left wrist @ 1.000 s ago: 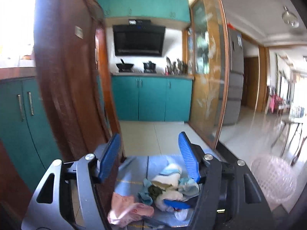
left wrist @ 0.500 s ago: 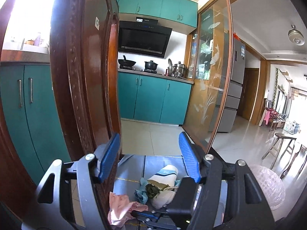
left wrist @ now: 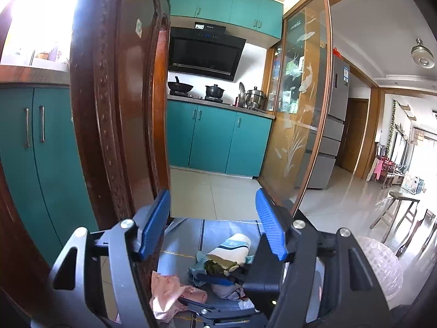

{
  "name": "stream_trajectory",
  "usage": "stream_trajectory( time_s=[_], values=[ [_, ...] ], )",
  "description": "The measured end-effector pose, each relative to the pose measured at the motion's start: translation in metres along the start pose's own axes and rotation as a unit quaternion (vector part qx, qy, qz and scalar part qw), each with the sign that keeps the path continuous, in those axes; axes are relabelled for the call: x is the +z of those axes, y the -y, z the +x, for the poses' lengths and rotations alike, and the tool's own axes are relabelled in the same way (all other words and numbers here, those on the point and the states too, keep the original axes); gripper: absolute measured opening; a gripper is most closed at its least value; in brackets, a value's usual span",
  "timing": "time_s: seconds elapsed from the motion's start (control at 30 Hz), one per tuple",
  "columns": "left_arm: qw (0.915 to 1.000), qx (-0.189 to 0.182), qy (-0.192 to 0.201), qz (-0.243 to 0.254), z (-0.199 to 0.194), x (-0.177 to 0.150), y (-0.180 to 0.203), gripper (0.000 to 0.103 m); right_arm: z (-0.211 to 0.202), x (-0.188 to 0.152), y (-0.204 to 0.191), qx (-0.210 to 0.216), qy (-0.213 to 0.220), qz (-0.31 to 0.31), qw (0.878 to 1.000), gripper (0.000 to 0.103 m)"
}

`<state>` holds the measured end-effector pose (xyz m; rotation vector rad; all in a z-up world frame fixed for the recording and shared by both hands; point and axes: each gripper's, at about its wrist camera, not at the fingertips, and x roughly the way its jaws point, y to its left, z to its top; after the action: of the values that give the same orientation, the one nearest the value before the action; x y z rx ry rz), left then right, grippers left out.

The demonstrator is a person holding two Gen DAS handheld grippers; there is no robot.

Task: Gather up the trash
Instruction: 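Grasp the pink printed bag on the table with the right gripper, then grasp the white plastic bag with the left gripper while the right gripper holds the pink bag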

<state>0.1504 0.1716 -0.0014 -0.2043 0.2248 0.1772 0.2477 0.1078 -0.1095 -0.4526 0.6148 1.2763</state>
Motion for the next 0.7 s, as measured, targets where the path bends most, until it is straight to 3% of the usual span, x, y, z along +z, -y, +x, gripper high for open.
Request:
stream_trajectory(
  time_s=[0.17,0.23,0.3,0.4,0.57,0.7],
  values=[
    [0.9996,-0.008,-0.021,-0.014,0.01,-0.001,-0.003,0.066,0.019,0.007,0.0,0.028,-0.016,-0.052,0.998,0.048],
    [0.9995,-0.008,-0.03,-0.012,0.014,-0.001,-0.001,0.066,0.027,0.003,-0.001,0.035,-0.029,-0.056,0.997,0.032],
    [0.9993,-0.009,-0.034,-0.012,0.015,-0.001,0.001,0.066,0.03,0.0,0.002,0.043,-0.034,-0.046,0.997,0.004],
    [0.9993,-0.011,-0.033,-0.015,0.015,-0.001,0.001,0.066,0.017,-0.008,0.008,0.06,-0.023,-0.017,0.998,0.003],
    [0.9991,-0.017,-0.035,-0.017,0.015,-0.002,0.002,0.066,-0.043,-0.026,0.003,0.055,0.005,0.019,0.998,0.002],
    [0.9983,-0.024,-0.05,-0.014,0.022,-0.006,0.007,0.068,-0.1,-0.045,-0.008,0.028,0.036,0.037,0.998,0.002]
  ],
)
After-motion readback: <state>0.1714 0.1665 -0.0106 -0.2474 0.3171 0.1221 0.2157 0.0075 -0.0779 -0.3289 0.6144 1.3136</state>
